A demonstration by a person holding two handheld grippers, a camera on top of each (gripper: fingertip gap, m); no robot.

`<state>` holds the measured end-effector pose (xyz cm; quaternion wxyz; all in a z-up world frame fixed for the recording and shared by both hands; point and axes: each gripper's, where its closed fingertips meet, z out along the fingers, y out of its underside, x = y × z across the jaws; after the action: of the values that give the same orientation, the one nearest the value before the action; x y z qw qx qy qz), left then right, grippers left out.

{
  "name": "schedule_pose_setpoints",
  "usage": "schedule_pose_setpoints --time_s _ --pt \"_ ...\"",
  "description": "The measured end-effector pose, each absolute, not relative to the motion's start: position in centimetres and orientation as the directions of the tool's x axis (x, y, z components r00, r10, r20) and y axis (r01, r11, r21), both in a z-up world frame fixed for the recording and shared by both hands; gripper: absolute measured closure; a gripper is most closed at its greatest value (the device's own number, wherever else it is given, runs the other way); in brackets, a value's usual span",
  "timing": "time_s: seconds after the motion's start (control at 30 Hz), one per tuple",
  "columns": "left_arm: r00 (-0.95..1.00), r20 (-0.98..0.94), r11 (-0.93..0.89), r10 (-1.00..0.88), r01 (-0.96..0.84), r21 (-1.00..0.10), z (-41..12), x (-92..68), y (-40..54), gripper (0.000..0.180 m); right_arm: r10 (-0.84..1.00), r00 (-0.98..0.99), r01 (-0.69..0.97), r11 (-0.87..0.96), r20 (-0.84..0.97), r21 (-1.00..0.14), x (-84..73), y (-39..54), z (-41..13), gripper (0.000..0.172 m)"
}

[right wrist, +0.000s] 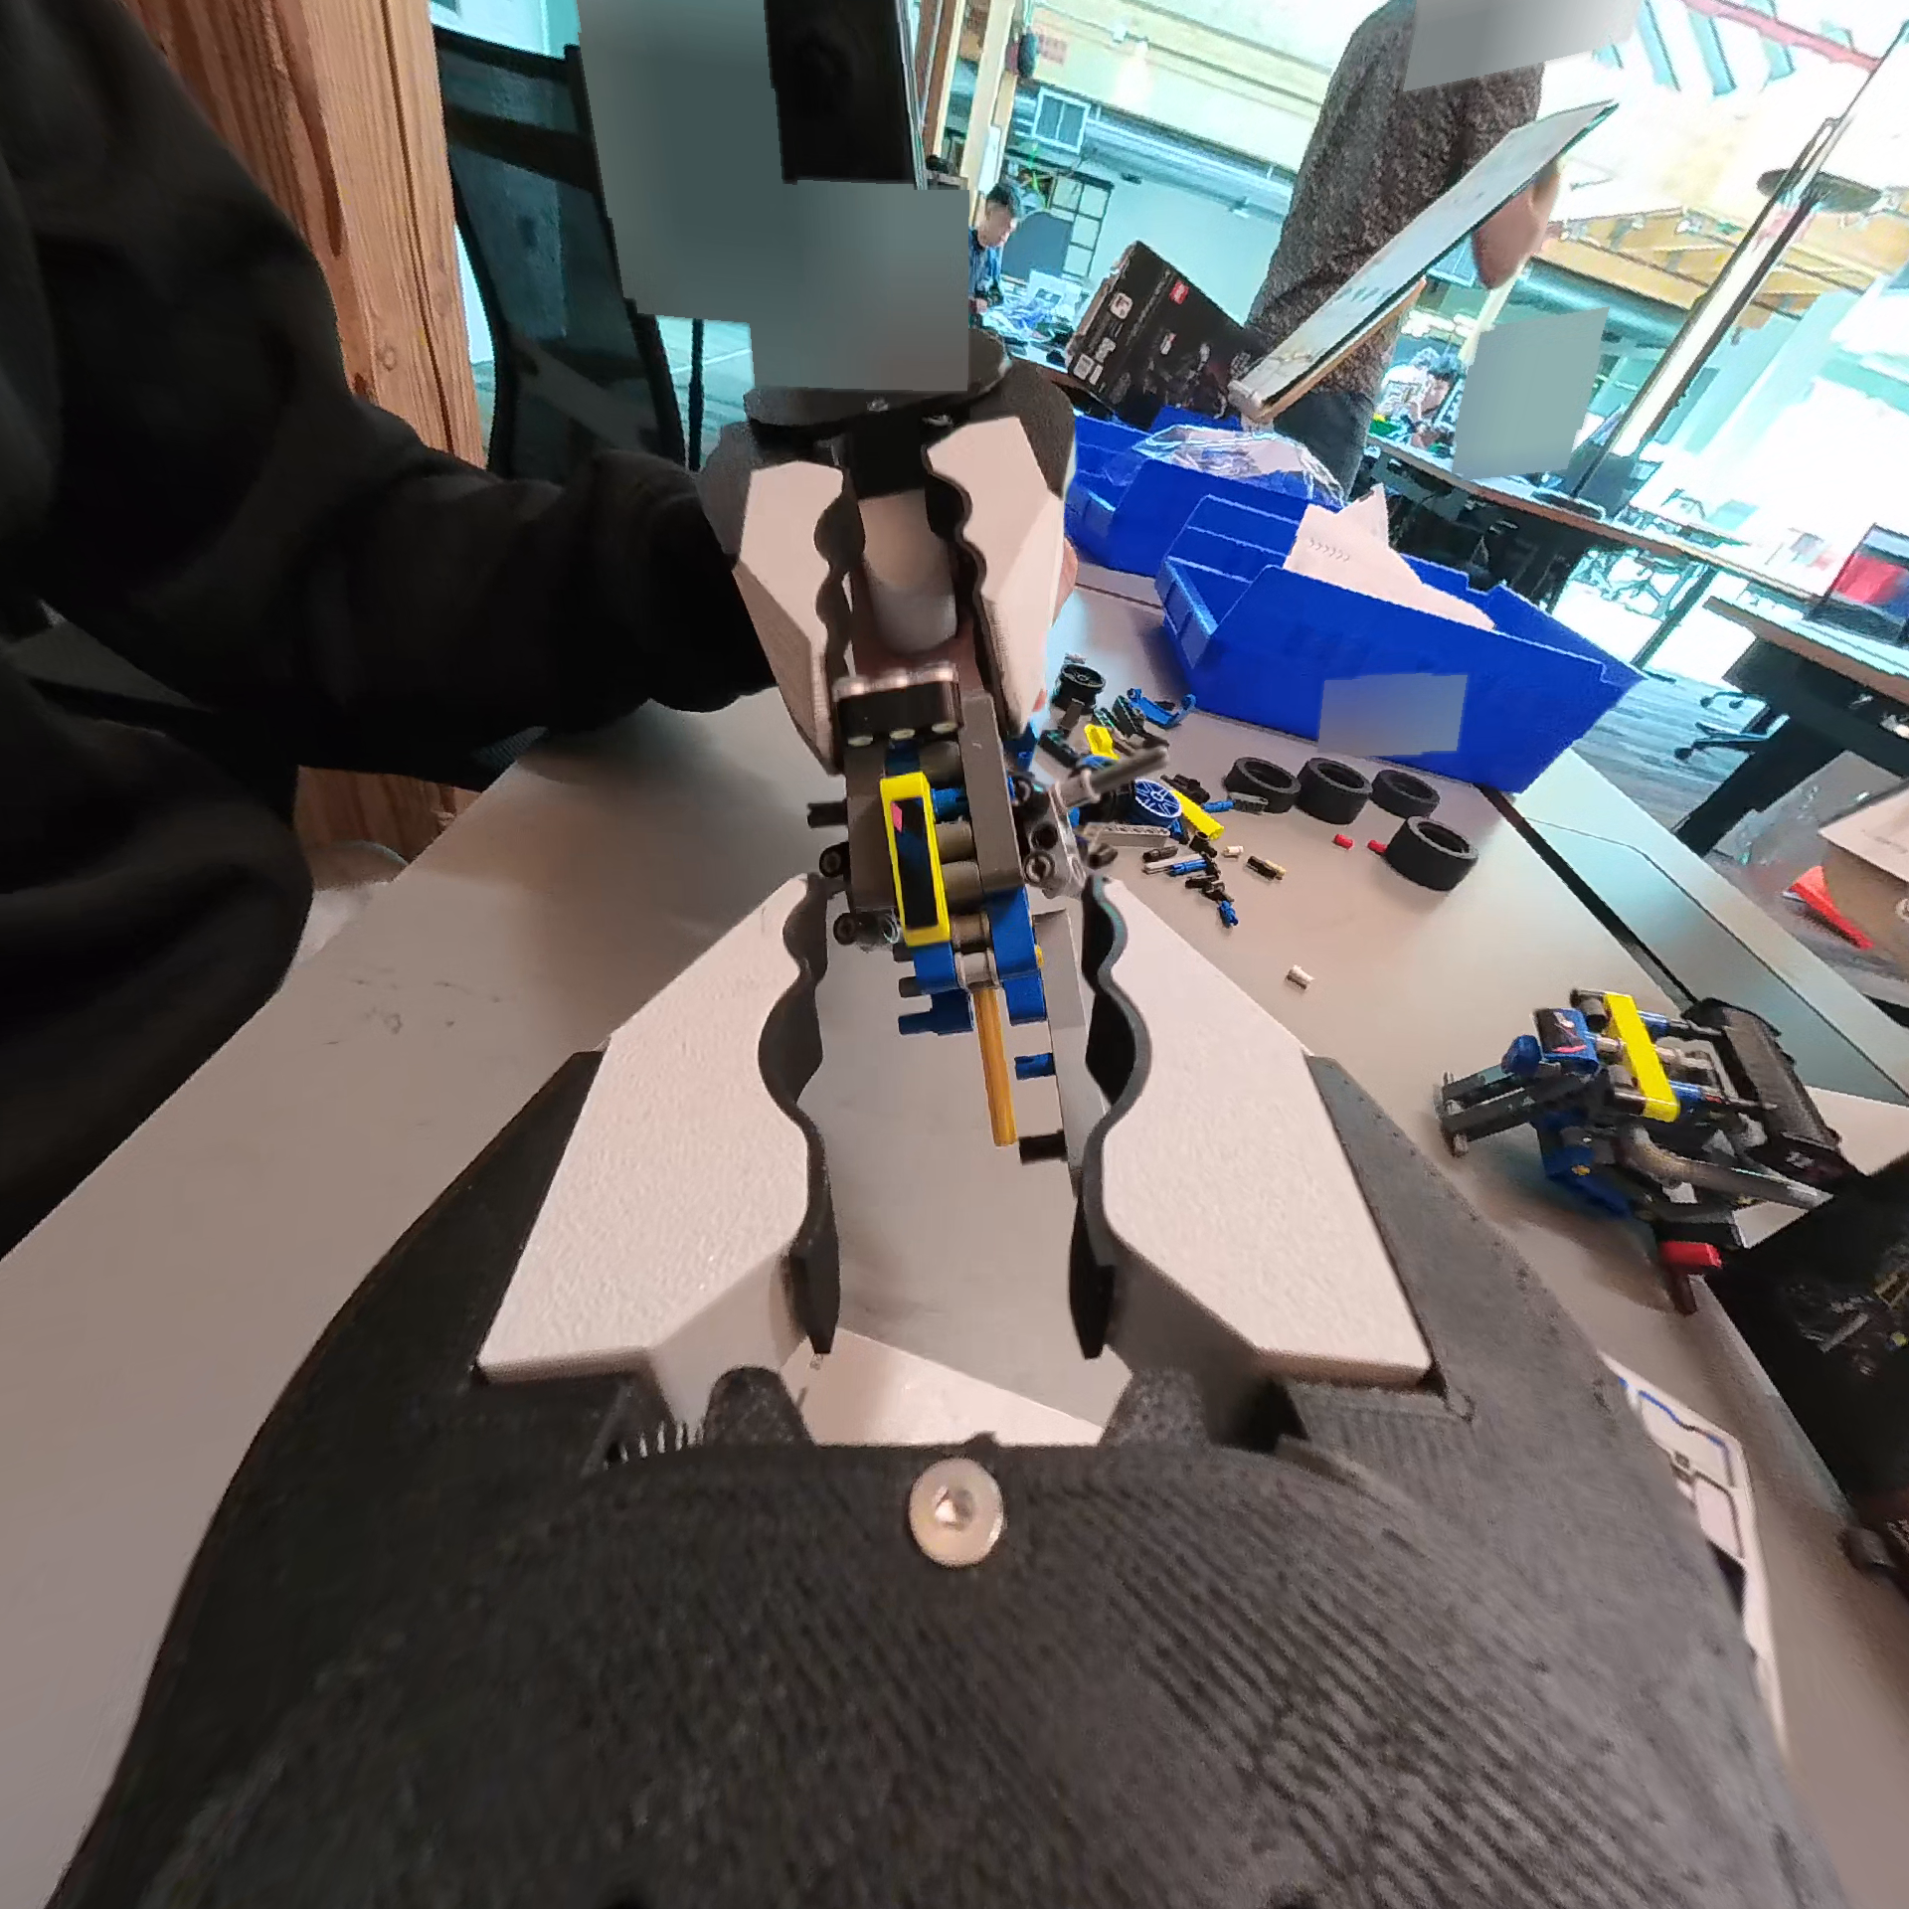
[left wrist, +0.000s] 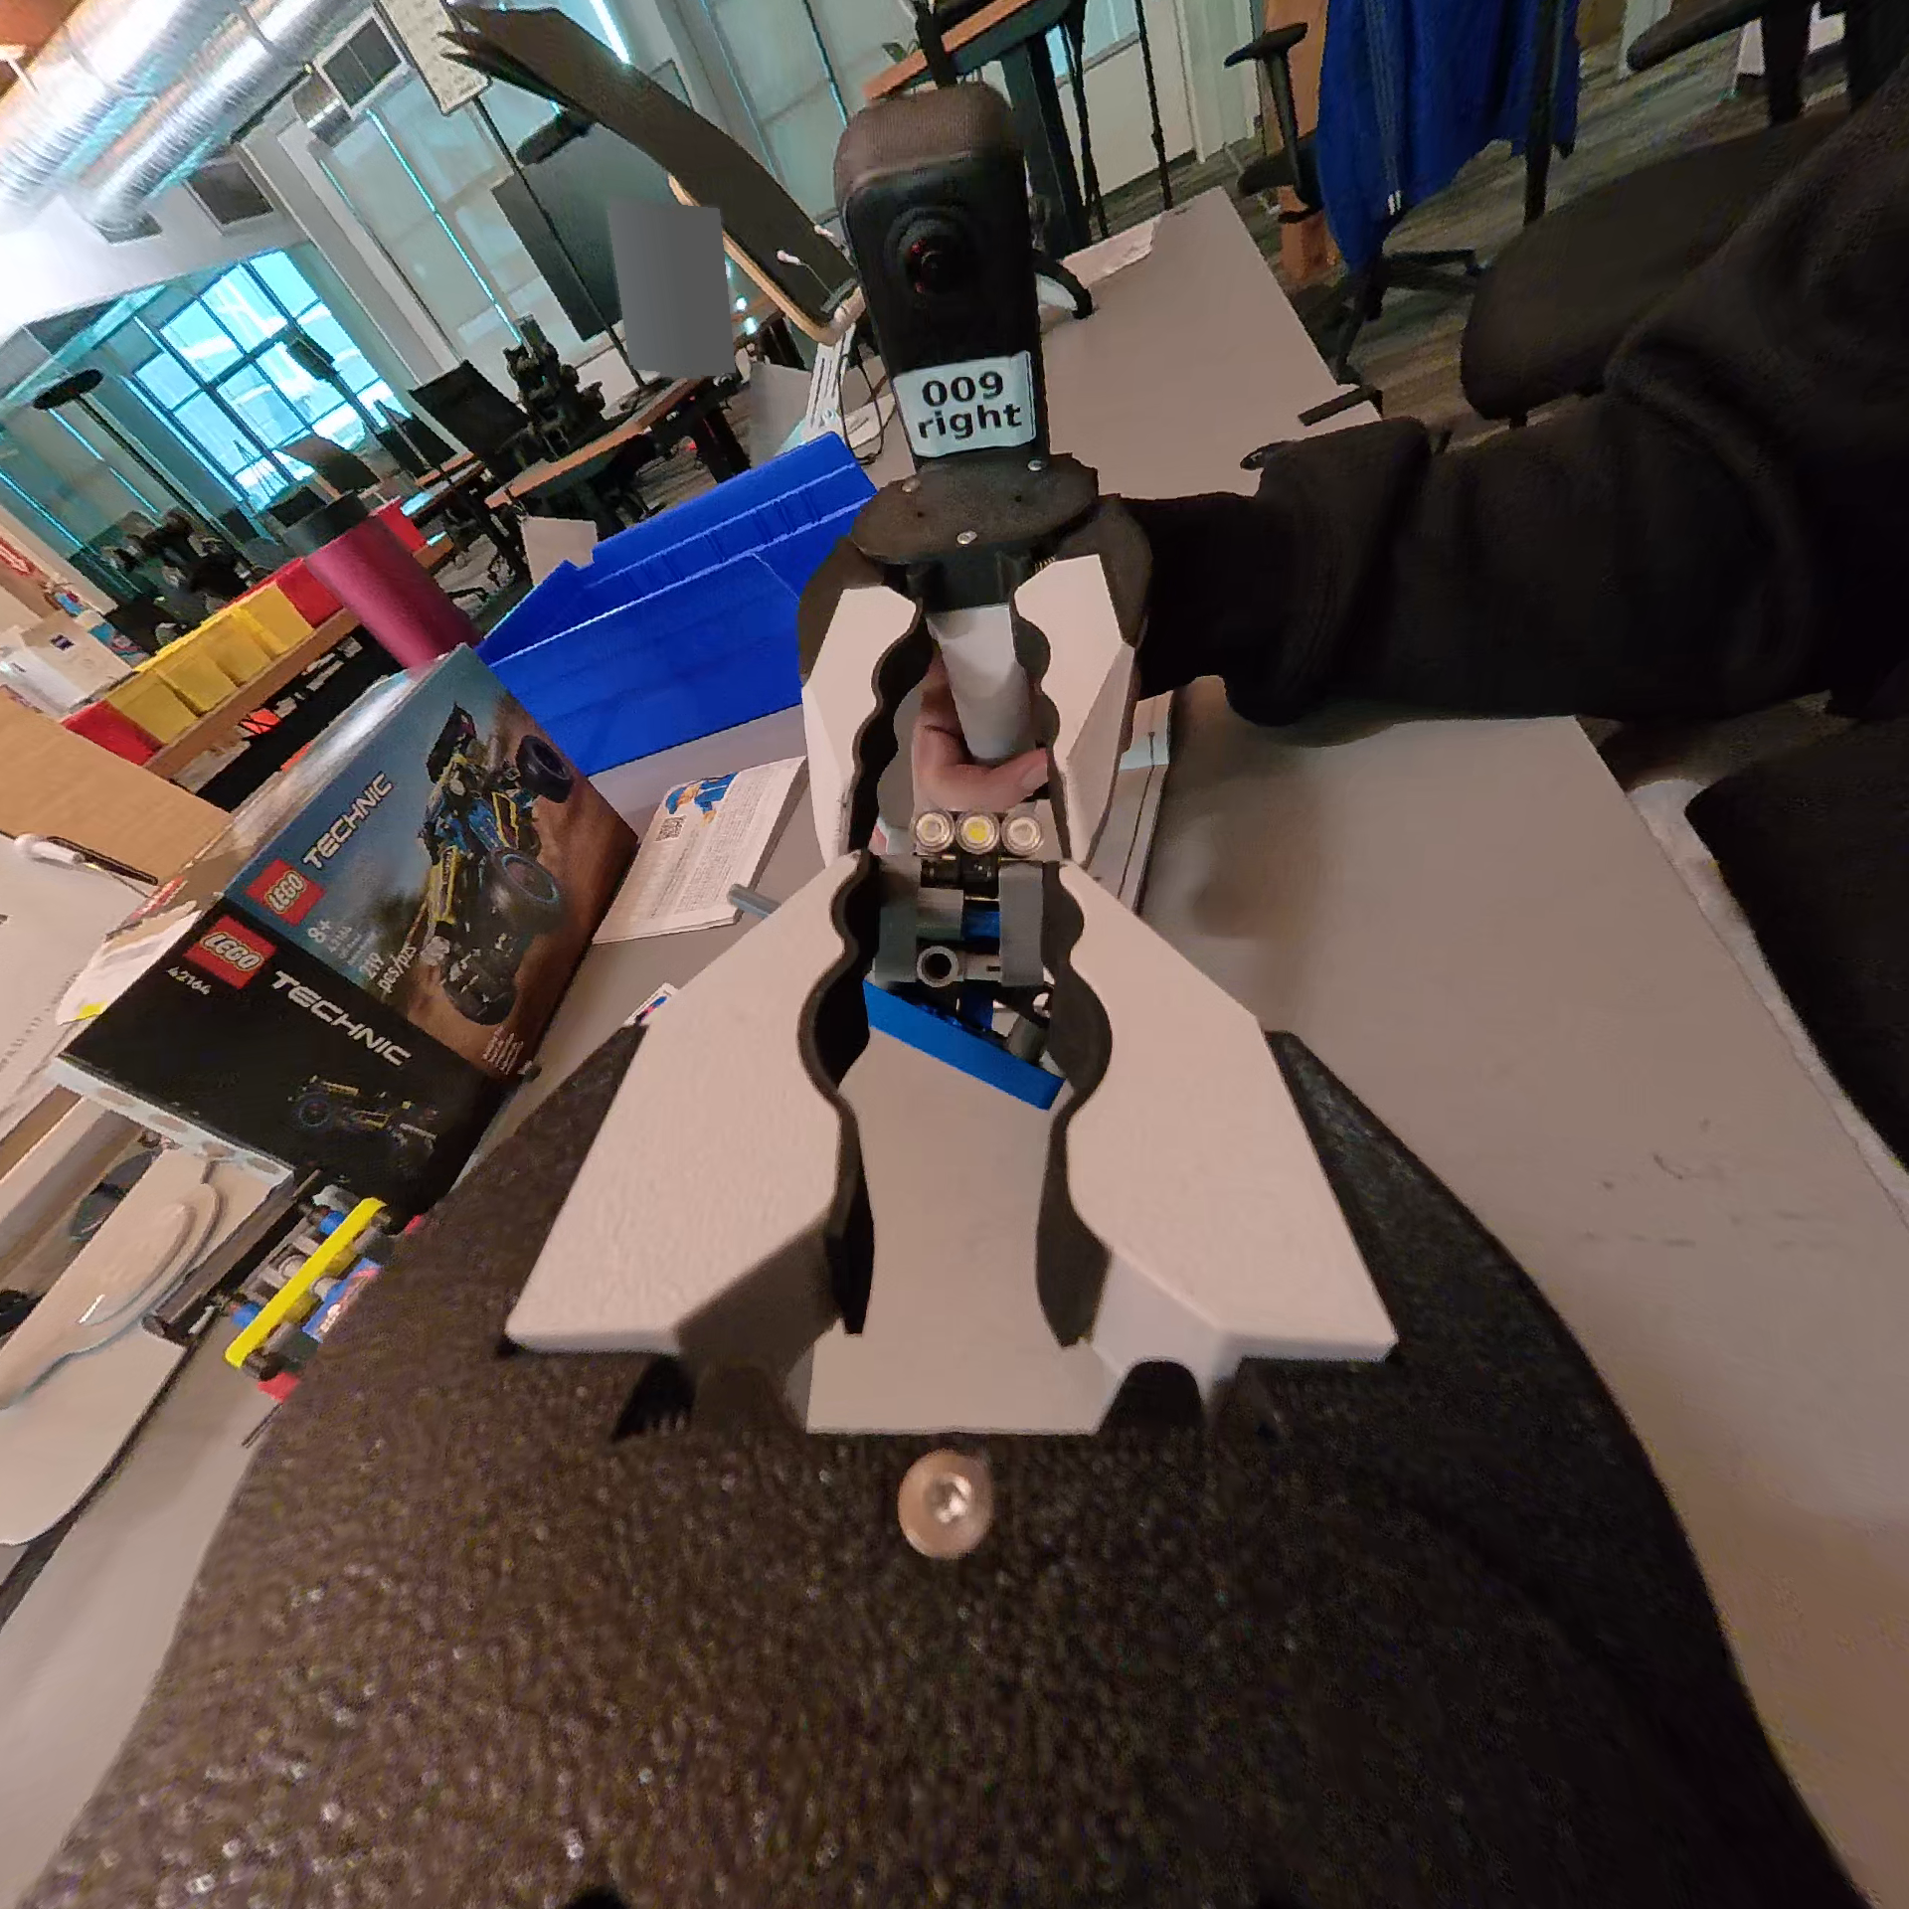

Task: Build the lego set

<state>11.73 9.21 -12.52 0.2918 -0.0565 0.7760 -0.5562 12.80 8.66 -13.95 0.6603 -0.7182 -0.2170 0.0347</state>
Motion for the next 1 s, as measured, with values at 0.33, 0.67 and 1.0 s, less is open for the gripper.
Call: schedule_pose_setpoints --time_s 0.33,0.67,1.0 --pt "-0.833 -0.397 0.39 -0.386 0.242 -0.888 -13.8 11.9 8.8 0.152 0.372 0.888 0.317 -0.069 0.271 -0.946 12.4 9.3 -14.9 0.134" --pt "-0.831 -0.39 0.407 -0.397 0.222 -0.886 -14.8 12.5 9.3 0.153 0.367 0.893 0.331 -0.147 0.26 -0.932 12.7 9.9 -16.2 0.141" --pt "-0.828 -0.391 0.398 -0.401 0.227 -0.889 -14.8 12.6 10.2 0.152 0.326 0.899 0.361 -0.169 0.294 -0.917 12.9 10.7 -16.2 0.142"
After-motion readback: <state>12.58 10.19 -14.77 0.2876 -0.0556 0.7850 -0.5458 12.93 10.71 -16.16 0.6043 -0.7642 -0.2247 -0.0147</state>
